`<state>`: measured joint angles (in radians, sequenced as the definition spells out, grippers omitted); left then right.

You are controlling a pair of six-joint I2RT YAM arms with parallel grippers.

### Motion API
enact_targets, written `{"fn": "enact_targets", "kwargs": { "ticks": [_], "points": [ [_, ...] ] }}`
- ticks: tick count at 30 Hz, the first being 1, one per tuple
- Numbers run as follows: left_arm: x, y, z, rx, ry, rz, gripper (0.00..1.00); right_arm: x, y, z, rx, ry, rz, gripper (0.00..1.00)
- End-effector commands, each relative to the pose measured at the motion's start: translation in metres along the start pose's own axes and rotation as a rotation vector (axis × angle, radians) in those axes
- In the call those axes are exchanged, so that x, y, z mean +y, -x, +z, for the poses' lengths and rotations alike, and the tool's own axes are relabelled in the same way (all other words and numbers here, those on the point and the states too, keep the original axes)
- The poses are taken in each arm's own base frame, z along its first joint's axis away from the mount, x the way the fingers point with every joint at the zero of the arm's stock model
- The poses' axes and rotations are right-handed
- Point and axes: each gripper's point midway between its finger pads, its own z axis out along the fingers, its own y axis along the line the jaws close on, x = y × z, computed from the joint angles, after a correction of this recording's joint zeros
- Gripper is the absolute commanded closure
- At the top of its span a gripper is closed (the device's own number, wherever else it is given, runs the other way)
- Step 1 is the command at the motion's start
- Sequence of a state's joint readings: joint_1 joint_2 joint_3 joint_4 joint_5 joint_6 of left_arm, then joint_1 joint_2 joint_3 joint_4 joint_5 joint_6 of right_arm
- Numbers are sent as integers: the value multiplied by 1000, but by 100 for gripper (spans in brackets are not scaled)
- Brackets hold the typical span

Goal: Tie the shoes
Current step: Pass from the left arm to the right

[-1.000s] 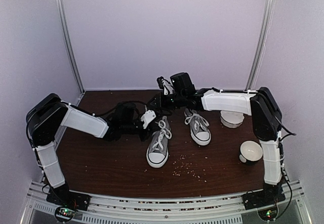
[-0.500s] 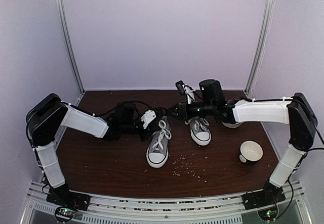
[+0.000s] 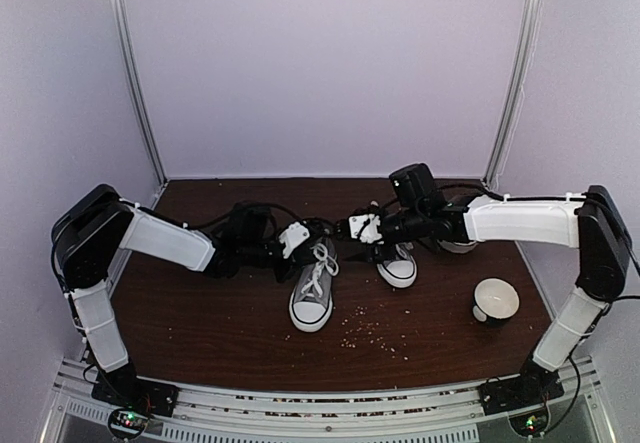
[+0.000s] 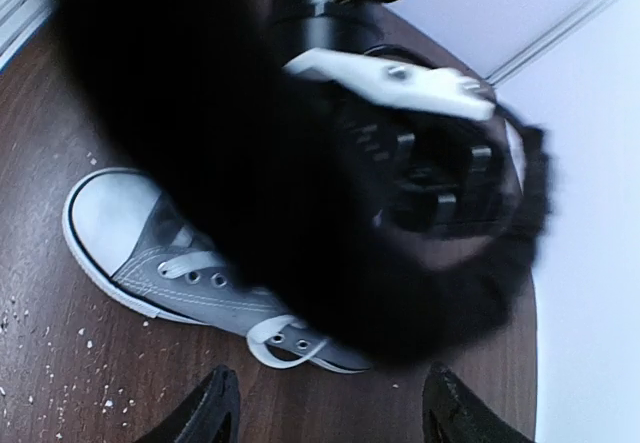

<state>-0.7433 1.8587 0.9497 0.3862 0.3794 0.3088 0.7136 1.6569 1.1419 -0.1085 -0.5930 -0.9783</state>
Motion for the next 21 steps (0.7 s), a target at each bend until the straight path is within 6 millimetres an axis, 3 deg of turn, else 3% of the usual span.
{"fn": "enact_targets", "kwargs": {
  "ticks": [1,5,12,21],
  "points": [
    [4,24,-4,-54,4,51,100,18,-5,17,25,51,-174,37],
    [3,24,-3,-57,-2,51,100,9,1,30,3,-4,-207,39],
    [4,28,-3,-62,-7,53,100,6,-12,48,30,-15,-218,40],
    [2,25,-2,-53,-16,53,100,-5,-15,53,42,-78,-215,48]
  ]
}}
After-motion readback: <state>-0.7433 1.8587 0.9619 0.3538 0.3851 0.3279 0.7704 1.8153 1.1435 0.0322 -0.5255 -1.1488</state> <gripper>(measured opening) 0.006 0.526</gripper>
